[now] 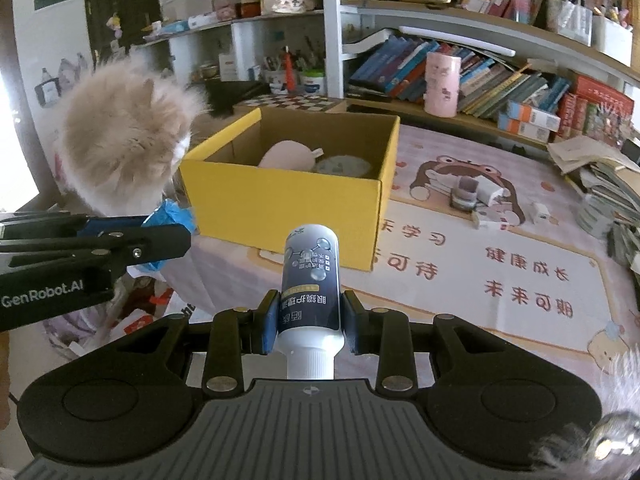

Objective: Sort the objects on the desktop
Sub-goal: 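Lower the blue item and white bottle into the yellow box with both tools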

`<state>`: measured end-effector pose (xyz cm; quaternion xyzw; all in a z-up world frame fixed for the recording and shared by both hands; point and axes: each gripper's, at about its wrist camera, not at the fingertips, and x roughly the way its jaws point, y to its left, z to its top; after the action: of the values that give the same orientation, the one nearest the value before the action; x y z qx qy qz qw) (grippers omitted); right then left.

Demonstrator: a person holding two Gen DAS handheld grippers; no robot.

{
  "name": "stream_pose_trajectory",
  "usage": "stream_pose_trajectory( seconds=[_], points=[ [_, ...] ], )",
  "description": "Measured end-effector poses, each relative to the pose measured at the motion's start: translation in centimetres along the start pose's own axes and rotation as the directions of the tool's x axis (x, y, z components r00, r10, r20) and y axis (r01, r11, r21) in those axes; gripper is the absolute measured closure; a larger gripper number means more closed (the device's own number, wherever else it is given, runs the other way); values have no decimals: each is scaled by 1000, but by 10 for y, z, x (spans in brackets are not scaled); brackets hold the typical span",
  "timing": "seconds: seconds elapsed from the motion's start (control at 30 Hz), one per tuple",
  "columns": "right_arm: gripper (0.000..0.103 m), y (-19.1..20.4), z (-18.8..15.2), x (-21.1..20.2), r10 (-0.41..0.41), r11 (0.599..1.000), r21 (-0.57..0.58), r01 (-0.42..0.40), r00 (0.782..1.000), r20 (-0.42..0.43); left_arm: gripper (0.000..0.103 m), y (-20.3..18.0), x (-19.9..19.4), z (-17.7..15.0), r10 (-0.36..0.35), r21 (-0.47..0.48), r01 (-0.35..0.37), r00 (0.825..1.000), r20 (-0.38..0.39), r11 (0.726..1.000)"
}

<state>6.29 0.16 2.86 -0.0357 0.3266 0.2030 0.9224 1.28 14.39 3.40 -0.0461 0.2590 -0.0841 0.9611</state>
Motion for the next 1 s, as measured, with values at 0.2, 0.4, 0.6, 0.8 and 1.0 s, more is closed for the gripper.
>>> stream_pose_trajectory(
  seconds=[0.2, 0.4, 0.6, 0.8, 1.0],
  points=[
    [73, -5, 23, 13, 41, 999, 4, -41, 999, 32, 79, 4, 12, 18, 23, 13, -23, 999, 35, 1000],
    [73, -15, 58, 30, 79, 997, -9, -78, 993, 84, 79, 7, 31, 45, 48, 39, -51, 996, 80, 998],
    [73, -29, 94, 51, 107, 994, -30, -104, 987, 123, 79, 15, 53, 71, 80, 38, -85, 991, 112, 996],
    [73, -41, 125, 80, 135, 990, -61, -127, 981, 138, 79, 25, 81, 87, 119, 35, -123, 986, 115, 992],
    [73, -44, 149, 128, 173, 980, -111, -163, 981, 90, 79, 46, 123, 104, 190, 39, -193, 979, 69, 980]
  ],
)
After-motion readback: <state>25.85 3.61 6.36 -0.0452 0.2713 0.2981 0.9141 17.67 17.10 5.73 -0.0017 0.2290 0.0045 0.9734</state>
